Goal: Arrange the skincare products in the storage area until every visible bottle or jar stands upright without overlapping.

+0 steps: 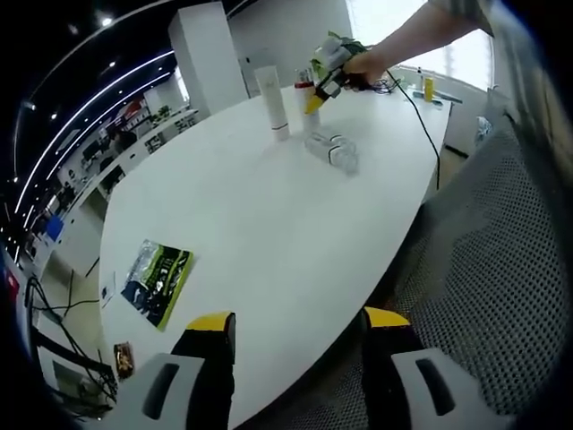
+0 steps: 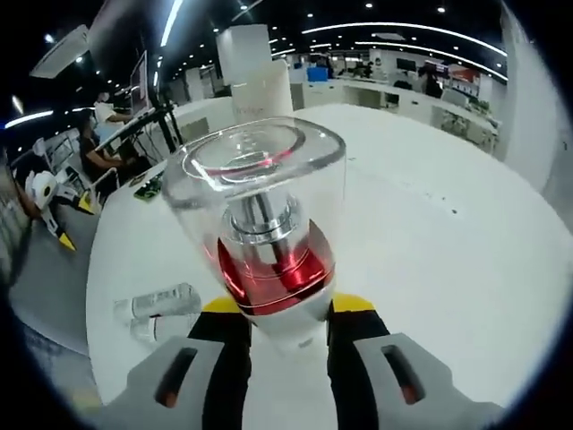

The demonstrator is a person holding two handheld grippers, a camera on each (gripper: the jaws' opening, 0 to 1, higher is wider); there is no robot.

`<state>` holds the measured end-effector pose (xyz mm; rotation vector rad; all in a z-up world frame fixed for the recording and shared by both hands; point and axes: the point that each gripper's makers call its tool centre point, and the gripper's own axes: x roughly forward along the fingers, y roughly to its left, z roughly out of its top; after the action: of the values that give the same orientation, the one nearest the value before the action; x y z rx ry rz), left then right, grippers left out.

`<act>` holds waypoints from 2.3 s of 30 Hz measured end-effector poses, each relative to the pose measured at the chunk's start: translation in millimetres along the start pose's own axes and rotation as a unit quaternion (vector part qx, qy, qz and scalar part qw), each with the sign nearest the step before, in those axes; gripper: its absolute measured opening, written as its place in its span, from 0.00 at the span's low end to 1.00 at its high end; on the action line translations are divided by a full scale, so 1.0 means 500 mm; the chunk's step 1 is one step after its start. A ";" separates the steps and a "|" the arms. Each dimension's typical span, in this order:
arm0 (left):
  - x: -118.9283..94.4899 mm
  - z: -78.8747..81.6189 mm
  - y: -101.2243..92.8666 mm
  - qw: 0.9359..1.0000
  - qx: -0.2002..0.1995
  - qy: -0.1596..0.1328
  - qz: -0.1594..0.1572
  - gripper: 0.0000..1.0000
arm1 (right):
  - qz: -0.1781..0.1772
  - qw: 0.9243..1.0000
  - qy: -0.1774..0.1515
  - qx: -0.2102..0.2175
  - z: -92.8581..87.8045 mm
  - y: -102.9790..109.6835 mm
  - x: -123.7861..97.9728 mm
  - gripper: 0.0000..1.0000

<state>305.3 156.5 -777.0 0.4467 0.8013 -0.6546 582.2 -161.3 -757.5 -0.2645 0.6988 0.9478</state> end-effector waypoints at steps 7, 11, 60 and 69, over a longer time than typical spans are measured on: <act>0.001 -0.006 0.003 1.000 -0.003 0.006 0.001 0.57 | 0.017 1.000 0.003 -0.013 0.009 -0.015 0.007 0.29; 0.002 -0.008 0.001 1.000 -0.001 0.009 -0.001 0.56 | 0.032 0.999 0.012 -0.018 0.014 -0.021 0.013 0.29; 0.004 -0.013 -0.014 0.999 0.036 0.020 -0.014 0.54 | -0.297 0.927 -0.066 0.219 -0.002 -0.064 -0.044 0.28; 0.000 -0.005 -0.009 0.999 0.048 0.012 -0.005 0.51 | -0.249 0.945 -0.083 0.196 0.010 -0.037 -0.034 0.37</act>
<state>300.6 154.8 -779.1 0.5392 0.7973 -0.7005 592.8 -180.4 -744.1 -0.0015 0.6098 0.3300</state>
